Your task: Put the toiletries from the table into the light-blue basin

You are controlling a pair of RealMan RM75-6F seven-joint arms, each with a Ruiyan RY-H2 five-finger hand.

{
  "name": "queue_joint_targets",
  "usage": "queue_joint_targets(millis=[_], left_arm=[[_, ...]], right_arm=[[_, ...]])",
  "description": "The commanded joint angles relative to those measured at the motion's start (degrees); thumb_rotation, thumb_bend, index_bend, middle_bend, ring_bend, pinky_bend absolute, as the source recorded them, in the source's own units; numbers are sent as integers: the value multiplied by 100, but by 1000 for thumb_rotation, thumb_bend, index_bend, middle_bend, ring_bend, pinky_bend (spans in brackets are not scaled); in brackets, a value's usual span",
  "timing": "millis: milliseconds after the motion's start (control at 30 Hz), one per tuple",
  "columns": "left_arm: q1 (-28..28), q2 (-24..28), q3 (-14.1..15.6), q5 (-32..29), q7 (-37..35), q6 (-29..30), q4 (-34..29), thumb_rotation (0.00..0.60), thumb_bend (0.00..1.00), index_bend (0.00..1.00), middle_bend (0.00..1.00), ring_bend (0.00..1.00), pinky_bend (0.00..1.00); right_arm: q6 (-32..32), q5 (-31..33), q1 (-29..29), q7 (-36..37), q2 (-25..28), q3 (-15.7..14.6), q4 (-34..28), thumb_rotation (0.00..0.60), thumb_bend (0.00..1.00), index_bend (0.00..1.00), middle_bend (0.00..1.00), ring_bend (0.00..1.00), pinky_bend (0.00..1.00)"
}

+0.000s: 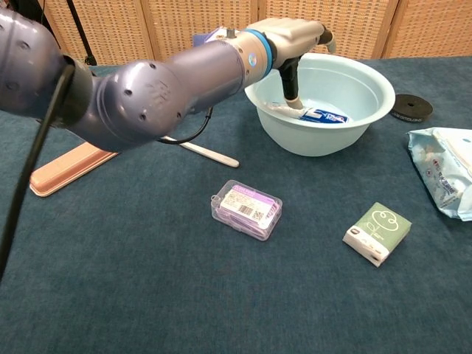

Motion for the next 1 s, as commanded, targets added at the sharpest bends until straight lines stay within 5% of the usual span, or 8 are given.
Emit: queue_joint_targets(millis=[33, 267, 433, 833, 1000], left_arm=[[513, 1394, 273, -1507, 1250, 73, -2295, 600, 187, 138, 0, 0, 3], [404, 2634, 753, -3056, 1889, 496, -4308, 600, 187, 139, 0, 0, 3], [146, 3270, 1304, -3535, 2405, 937, -5217, 600, 193, 138, 0, 0, 3], [195, 3259, 2225, -3785, 2443, 1761, -5922, 600, 204, 182, 0, 0, 50], [207, 3044, 2350, -3717, 2342, 1829, -5831, 600, 211, 187, 0, 0, 51]], right_arm=[[19, -21, -2, -30, -7, -6, -17, 600, 202, 123, 0, 0, 0], [38, -86, 4, -129, -38, -37, -59, 600, 206, 124, 0, 0, 0], [51, -125, 13, -175, -39, -47, -98, 600, 205, 123, 0, 0, 0], [113, -285, 17, -265, -52, -107, -199, 600, 206, 124, 0, 0, 0], [124, -331, 21, -265, -50, -125, -222, 600, 207, 124, 0, 0, 0]])
